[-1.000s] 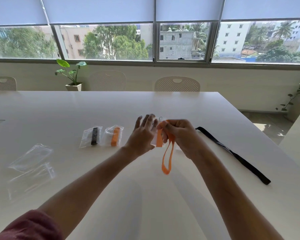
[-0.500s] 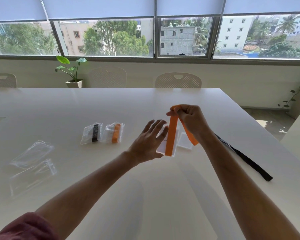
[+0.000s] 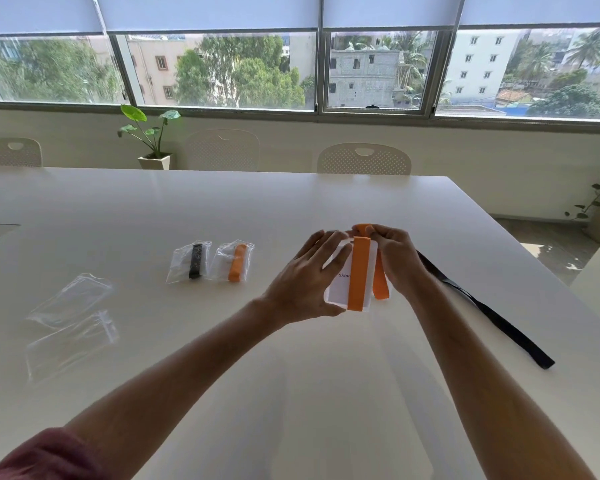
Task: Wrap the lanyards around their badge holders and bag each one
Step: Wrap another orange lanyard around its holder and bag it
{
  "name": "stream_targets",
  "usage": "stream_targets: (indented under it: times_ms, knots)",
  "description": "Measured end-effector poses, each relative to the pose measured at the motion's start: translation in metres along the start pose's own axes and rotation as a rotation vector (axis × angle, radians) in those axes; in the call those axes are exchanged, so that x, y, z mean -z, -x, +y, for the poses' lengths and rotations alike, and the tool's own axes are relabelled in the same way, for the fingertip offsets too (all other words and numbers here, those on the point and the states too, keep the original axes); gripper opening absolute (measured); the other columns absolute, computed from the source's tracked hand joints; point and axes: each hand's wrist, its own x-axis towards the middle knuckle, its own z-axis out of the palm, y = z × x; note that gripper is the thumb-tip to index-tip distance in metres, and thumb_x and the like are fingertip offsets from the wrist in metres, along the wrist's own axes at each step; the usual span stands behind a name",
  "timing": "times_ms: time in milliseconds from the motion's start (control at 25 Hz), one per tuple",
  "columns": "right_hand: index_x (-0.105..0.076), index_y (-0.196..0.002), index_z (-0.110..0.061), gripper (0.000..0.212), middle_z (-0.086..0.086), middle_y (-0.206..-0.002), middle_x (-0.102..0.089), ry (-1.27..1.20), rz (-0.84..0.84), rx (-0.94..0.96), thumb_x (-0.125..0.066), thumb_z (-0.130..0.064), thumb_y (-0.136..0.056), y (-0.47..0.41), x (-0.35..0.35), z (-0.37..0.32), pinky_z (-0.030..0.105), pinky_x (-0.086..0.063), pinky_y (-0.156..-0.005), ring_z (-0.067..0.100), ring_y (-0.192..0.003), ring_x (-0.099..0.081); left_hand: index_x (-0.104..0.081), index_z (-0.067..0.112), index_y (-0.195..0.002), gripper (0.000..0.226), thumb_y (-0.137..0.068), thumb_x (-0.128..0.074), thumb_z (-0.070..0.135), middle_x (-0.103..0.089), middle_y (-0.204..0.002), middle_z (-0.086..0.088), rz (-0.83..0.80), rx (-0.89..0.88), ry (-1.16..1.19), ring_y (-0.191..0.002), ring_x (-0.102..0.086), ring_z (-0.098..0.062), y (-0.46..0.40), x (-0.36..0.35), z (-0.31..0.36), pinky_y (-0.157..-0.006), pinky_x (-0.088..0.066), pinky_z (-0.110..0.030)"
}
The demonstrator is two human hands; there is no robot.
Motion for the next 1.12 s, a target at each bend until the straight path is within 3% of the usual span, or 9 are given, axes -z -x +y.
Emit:
stream_targets:
  times_ms: [160,440,760,880,1120]
  knots:
    - [-0.075,-0.077,-0.018,0.041,0.002,-0.07,-0.071,-0.157,-0.056,-0.041,-0.043,-0.011,-0.1,0.006,-0.011,0.019,0.034,-0.053,-0.064,0.017,-0.064,-0.066,-0.042,-0.006,-0.136,0.103,-0.059,-0.084,0.048,-0.04,-0.142,-0.027,-0.007,0.115,0.034,-0.132,-0.037,-0.043,-0.006,0.004,-0.004,-0.112,-0.017,-0.048]
    - [-0.071,-0.098,-0.009,0.027,0.013,-0.092,-0.071,-0.212,-0.071,0.014,-0.045,-0.017,-0.1,0.014,-0.024,0.037,0.039,-0.057,-0.072,0.026,-0.08,-0.069,-0.043,-0.004,-0.135,0.102,-0.058,-0.086,0.046,-0.042,-0.142,-0.024,0.01,0.268,0.079,-0.131,-0.038,-0.043,-0.007,-0.001,-0.013,-0.105,-0.021,-0.047]
    - [-0.073,-0.094,-0.008,0.032,0.008,-0.086,-0.075,-0.255,-0.028,0.015,-0.043,-0.015,-0.101,0.022,-0.034,0.061,0.033,-0.055,-0.079,0.021,-0.082,-0.071,-0.036,-0.001,-0.14,0.111,-0.058,-0.081,0.058,-0.035,-0.148,-0.019,0.004,0.427,0.12,-0.137,-0.028,-0.039,-0.011,-0.005,-0.025,-0.104,-0.02,-0.037]
    - [-0.072,-0.094,-0.01,0.03,0.006,-0.083,-0.076,-0.263,-0.039,0.027,-0.043,-0.012,-0.1,0.026,-0.036,0.067,0.024,-0.055,-0.071,0.02,-0.078,-0.072,-0.034,-0.001,-0.142,0.114,-0.057,-0.079,0.059,-0.032,-0.15,-0.02,-0.033,0.425,0.097,-0.139,-0.024,-0.038,-0.012,-0.005,-0.03,-0.107,-0.013,-0.039]
    - [-0.07,-0.102,-0.003,0.033,0.011,-0.089,-0.075,-0.262,-0.113,0.008,-0.039,0.005,-0.096,0.029,-0.034,0.07,0.025,-0.055,-0.077,0.023,-0.087,-0.072,-0.029,0.0,-0.145,0.113,-0.06,-0.078,0.057,-0.026,-0.153,-0.018,-0.086,0.413,0.09,-0.142,-0.019,-0.036,-0.012,-0.009,-0.035,-0.112,-0.011,-0.039]
